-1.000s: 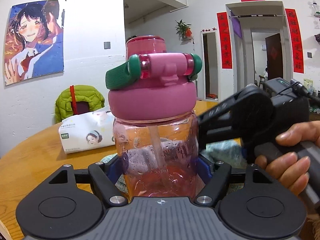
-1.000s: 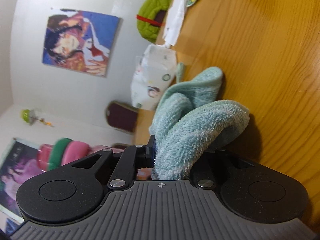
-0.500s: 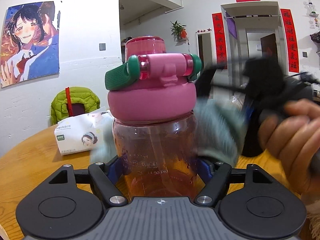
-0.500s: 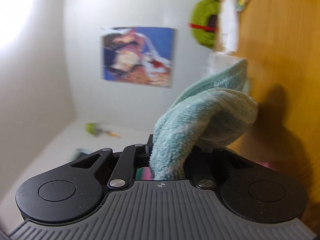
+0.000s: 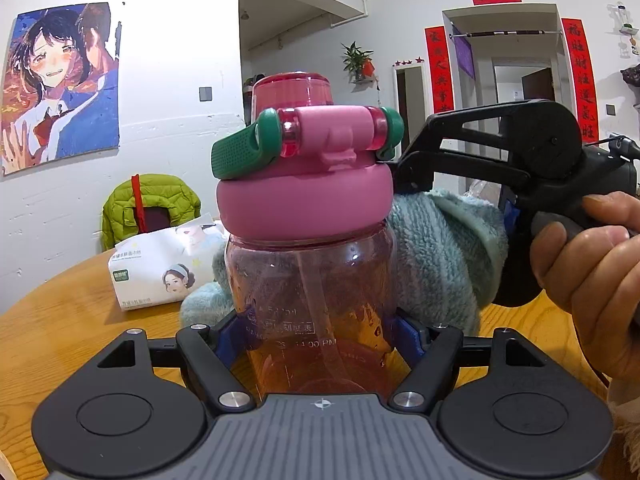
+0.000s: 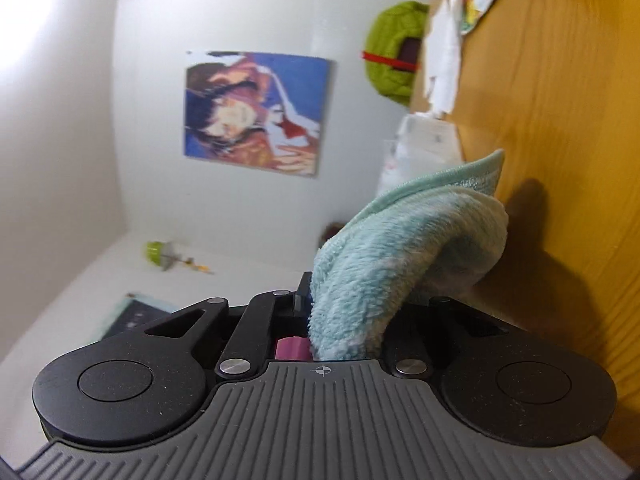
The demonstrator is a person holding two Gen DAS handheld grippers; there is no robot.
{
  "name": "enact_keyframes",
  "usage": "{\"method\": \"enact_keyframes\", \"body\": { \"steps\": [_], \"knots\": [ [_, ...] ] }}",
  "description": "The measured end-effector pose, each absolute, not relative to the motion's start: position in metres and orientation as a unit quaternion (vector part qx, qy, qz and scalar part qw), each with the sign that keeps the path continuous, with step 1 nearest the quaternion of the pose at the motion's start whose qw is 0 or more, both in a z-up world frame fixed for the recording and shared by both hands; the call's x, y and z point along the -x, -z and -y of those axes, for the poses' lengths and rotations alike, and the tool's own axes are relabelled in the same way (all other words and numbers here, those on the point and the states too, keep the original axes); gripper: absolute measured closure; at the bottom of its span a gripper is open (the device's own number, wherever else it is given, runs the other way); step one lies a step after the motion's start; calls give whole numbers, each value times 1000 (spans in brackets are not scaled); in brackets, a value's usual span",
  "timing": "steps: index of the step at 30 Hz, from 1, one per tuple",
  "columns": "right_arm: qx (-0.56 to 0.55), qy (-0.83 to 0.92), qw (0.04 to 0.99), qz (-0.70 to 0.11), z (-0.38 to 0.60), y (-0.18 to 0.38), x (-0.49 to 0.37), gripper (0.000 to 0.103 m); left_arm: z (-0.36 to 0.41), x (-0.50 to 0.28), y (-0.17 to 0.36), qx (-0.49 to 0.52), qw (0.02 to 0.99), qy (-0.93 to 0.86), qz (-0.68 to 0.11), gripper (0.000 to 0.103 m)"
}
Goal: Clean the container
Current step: 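Hold the bottle with the left tool while the right tool wipes the towel below the lid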
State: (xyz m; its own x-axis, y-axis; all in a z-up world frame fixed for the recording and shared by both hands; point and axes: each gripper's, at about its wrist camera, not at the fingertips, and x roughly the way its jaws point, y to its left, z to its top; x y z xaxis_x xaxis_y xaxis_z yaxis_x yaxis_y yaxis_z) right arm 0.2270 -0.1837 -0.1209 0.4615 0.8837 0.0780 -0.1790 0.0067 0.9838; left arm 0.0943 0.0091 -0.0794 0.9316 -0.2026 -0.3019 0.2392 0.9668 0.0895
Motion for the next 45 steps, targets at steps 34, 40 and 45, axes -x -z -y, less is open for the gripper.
{"method": "enact_keyframes", "body": {
  "steps": [34, 40, 45],
  "knots": [
    [-463, -352, 743, -332, 167, 109, -211, 83, -14, -99, 76, -60, 983, 90, -146, 31],
    [-477, -346, 737, -330, 175, 111, -211, 83, -17, -108, 77, -67, 981, 110, -142, 31],
    [-566, -400, 670, -265, 195, 115, -210, 83, -16, -111, 78, -71, 981, 111, -142, 31]
  ]
}}
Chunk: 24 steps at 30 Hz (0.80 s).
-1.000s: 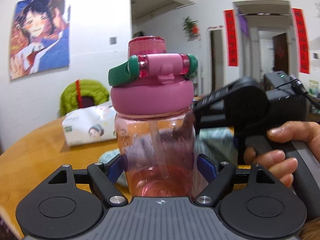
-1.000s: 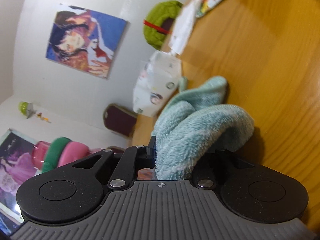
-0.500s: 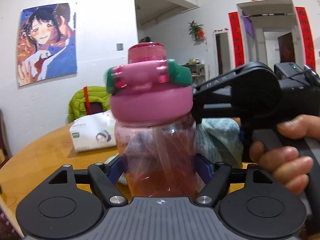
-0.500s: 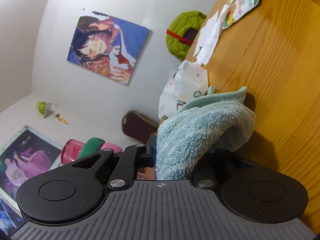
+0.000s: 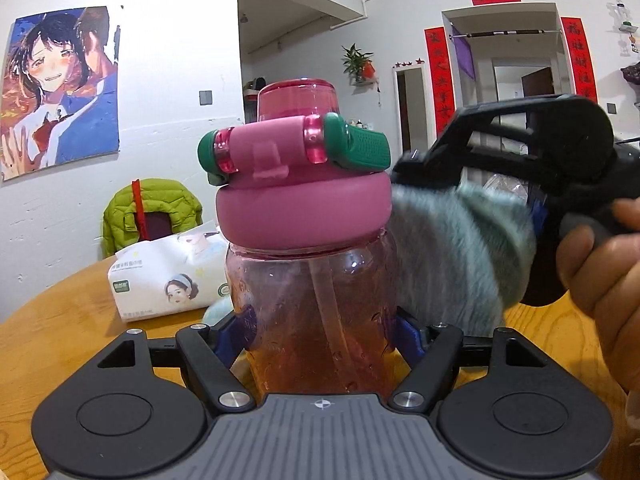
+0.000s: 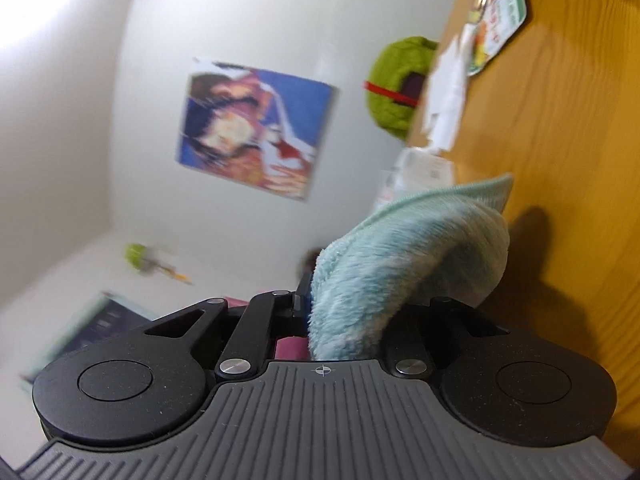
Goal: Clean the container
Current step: 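Hold the bottle with the left tool while the right tool wipes the towel below the lid, then hold the bottle with the left tool while the right tool rubs the towel across its side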
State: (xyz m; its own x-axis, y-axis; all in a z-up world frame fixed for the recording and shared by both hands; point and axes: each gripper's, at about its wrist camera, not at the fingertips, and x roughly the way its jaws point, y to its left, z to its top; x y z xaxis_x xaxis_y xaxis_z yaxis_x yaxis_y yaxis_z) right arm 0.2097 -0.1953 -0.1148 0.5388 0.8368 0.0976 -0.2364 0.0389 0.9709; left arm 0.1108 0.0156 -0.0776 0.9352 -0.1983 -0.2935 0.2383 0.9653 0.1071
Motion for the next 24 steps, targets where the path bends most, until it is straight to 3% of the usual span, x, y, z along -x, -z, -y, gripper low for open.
{"method": "enact_keyframes", "body": {
  "steps": [3, 9, 12, 19, 24],
  "knots": [
    [-582, -404, 640, -297, 189, 127, -217, 83, -17, -107, 78, -68, 981, 115, -141, 31],
    [-482, -298, 705, -427, 164, 147, -227, 83, -18, -103, 78, -67, 981, 116, -140, 31],
    [-469, -305, 718, -414, 164, 140, -225, 82, -17, -102, 77, -67, 981, 117, -141, 31],
    [-561, -429, 657, -263, 187, 114, -214, 87, -16, -100, 76, -66, 981, 115, -142, 31],
    [-515, -354, 691, -362, 169, 128, -226, 89, -15, -99, 77, -67, 981, 112, -141, 31]
  ]
}}
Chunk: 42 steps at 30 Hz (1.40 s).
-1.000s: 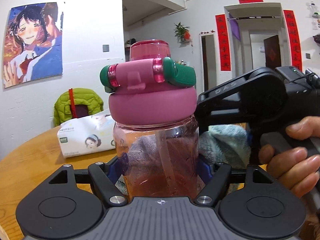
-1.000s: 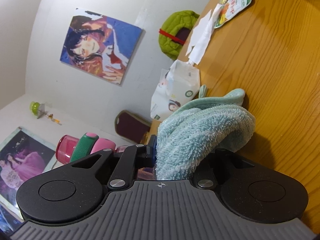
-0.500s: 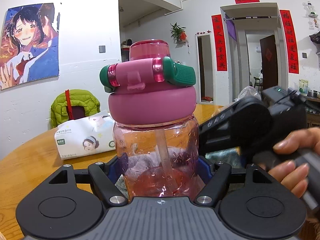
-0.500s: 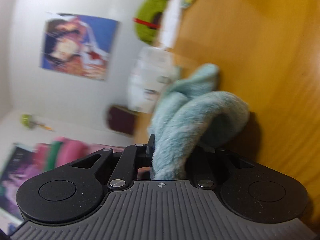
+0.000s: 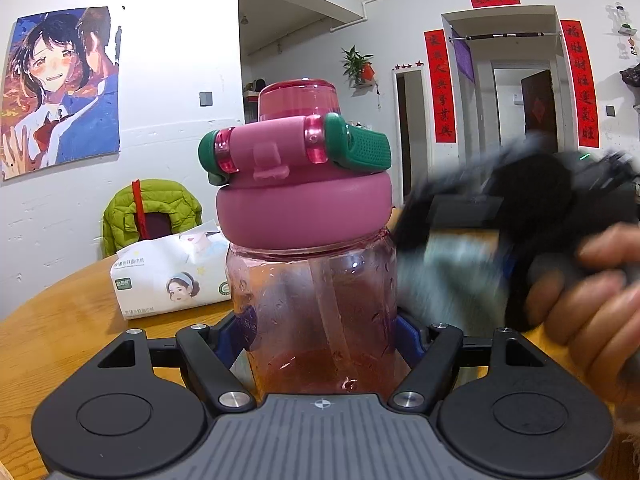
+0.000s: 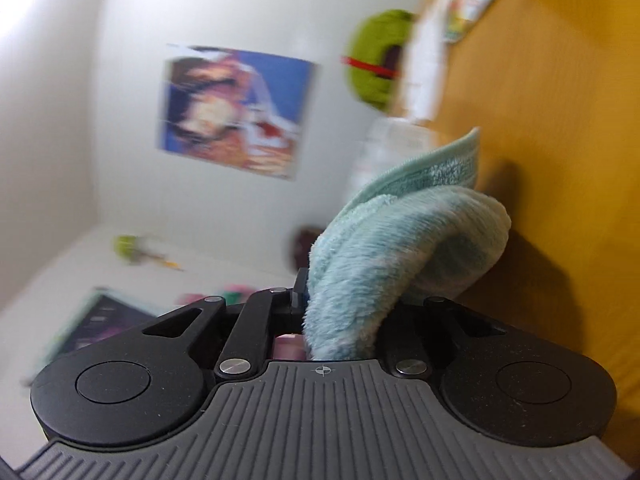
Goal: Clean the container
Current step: 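Hold the bottle with the left tool while the right tool rubs the towel across its side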
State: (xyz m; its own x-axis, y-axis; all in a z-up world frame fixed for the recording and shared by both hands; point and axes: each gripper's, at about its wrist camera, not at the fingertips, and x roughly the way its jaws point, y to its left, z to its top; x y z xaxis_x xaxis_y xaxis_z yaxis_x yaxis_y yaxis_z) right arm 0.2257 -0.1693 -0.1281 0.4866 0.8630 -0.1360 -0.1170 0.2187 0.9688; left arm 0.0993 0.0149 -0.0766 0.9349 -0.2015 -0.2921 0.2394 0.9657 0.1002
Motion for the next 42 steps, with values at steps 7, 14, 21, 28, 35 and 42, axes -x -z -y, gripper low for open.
{"method": "enact_keyframes", "body": {
  "steps": [7, 14, 21, 28, 35, 42],
  "knots": [
    [-418, -294, 752, -416, 153, 129, -231, 89, -12, -97, 77, -71, 981, 102, -149, 22],
    [-374, -284, 781, -412, 153, 120, -231, 85, 4, -74, 74, -84, 985, 51, -141, 11],
    [-328, -271, 814, -394, 153, 111, -220, 81, 5, -77, 75, -93, 984, 32, -151, 23],
    [-277, -239, 868, -337, 158, 93, -204, 91, -12, -87, 76, -72, 981, 90, -153, 32],
    [-558, -367, 694, -269, 211, 120, -217, 90, -17, -92, 77, -59, 980, 112, -155, 32],
    [-535, -352, 682, -353, 187, 136, -228, 89, -16, -92, 77, -58, 980, 112, -154, 32]
  ]
}}
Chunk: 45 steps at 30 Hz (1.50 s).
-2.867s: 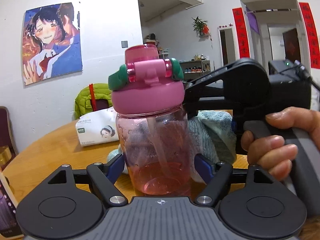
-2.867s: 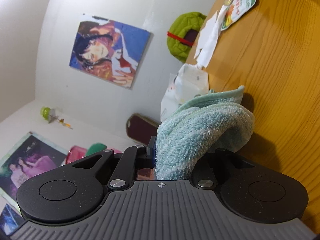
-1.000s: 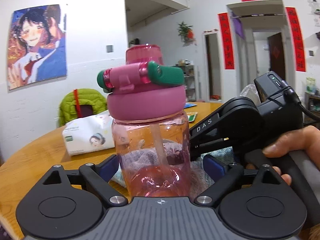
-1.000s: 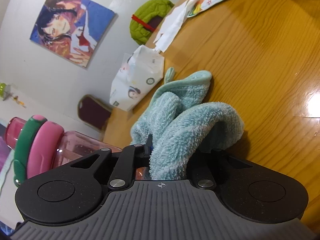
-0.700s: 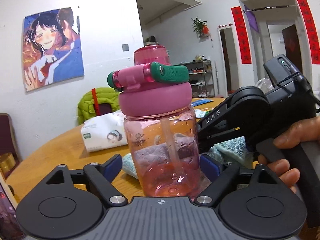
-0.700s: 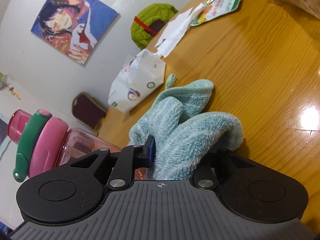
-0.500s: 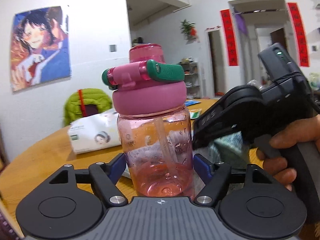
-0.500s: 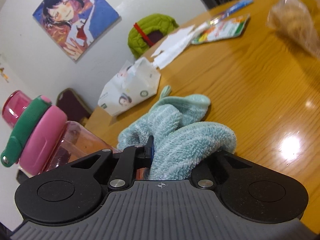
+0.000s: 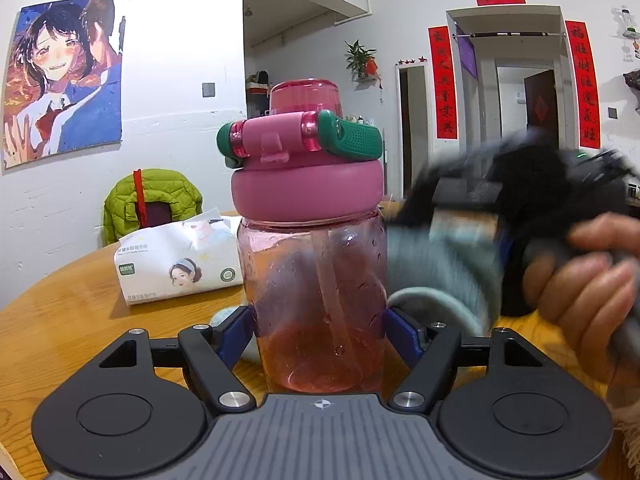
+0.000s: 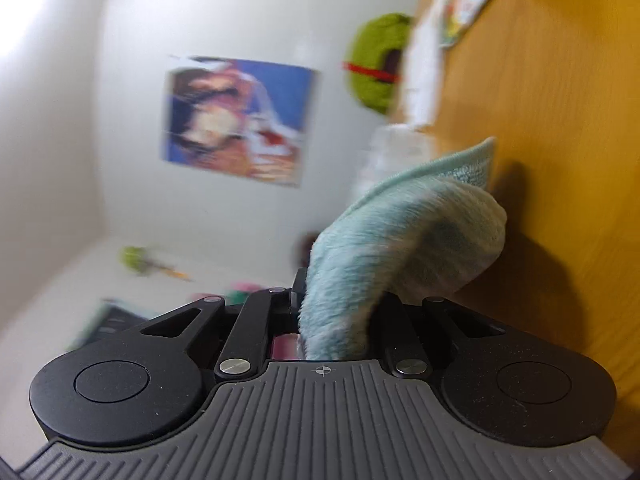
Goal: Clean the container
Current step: 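Hold the bottle with the left tool while the right tool rubs the towel across its side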
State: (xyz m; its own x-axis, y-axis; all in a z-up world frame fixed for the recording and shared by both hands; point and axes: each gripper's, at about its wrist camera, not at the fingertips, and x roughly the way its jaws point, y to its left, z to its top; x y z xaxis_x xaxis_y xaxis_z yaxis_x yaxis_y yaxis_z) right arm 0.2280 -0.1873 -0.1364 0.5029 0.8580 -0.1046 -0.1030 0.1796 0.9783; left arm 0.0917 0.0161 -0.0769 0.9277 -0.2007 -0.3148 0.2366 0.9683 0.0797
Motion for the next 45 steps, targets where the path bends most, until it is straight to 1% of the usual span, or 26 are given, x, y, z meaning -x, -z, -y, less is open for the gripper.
{"method": "enact_keyframes", "body": {
  "steps": [2, 4, 6, 8, 10, 12, 14, 16, 17, 20, 25, 27, 29, 30, 34, 37, 40, 42, 43, 44, 45],
  "knots": [
    [-505, -299, 695, -416, 180, 149, -235, 88, -16, -92, 77, -58, 980, 111, -154, 32],
    [-488, -280, 704, -433, 175, 154, -236, 89, -16, -91, 77, -58, 980, 111, -155, 32],
    [-466, -279, 722, -428, 174, 147, -234, 87, -16, -91, 77, -59, 980, 111, -155, 32],
    [-434, -281, 746, -420, 172, 136, -232, 80, -16, -90, 77, -59, 980, 111, -155, 32],
    [-402, -281, 769, -410, 170, 126, -229, 76, -16, -90, 77, -58, 980, 111, -155, 32],
    [-373, -278, 790, -398, 169, 116, -226, 70, -16, -90, 76, -58, 980, 111, -155, 32],
    [-339, -273, 817, -379, 172, 102, -219, 61, -16, -89, 76, -58, 980, 111, -156, 32],
    [-303, -263, 843, -358, 174, 91, -212, 54, -16, -88, 74, -57, 980, 111, -157, 32],
    [-289, -258, 853, -349, 175, 86, -209, 53, -16, -88, 75, -57, 980, 111, -156, 32],
    [-275, -247, 867, -334, 180, 80, -201, 48, -16, -89, 76, -57, 980, 111, -156, 32],
    [-272, -216, 880, -324, 185, 76, -196, 48, -17, -89, 76, -58, 980, 111, -156, 32],
    [-270, -207, 883, -322, 186, 75, -196, 42, -17, -89, 76, -58, 980, 111, -156, 32],
    [-266, -201, 881, -337, 184, 78, -199, 31, -17, -89, 76, -58, 979, 111, -158, 32],
    [-267, -202, 874, -351, 184, 81, -202, 30, -17, -89, 76, -58, 979, 111, -159, 32],
    [-260, -190, 867, -381, 177, 91, -209, 31, -18, -89, 76, -58, 979, 111, -159, 32],
    [-202, -152, 896, -366, 167, 91, -206, 31, -18, -89, 76, -58, 979, 111, -159, 32],
    [-175, -140, 913, -341, 161, 89, -202, 31, -17, -89, 77, -59, 979, 110, -159, 32],
    [-143, -139, 927, -318, 155, 87, -198, 34, -17, -89, 77, -59, 979, 111, -159, 32],
    [-124, -139, 933, -308, 151, 86, -196, 55, -17, -89, 77, -58, 979, 111, -159, 32],
    [-106, -141, 938, -300, 147, 84, -195, 80, -17, -90, 77, -59, 979, 111, -159, 32],
    [-95, -138, 942, -290, 146, 81, -192, 83, -16, -90, 77, -59, 979, 110, -159, 32]
  ]
}}
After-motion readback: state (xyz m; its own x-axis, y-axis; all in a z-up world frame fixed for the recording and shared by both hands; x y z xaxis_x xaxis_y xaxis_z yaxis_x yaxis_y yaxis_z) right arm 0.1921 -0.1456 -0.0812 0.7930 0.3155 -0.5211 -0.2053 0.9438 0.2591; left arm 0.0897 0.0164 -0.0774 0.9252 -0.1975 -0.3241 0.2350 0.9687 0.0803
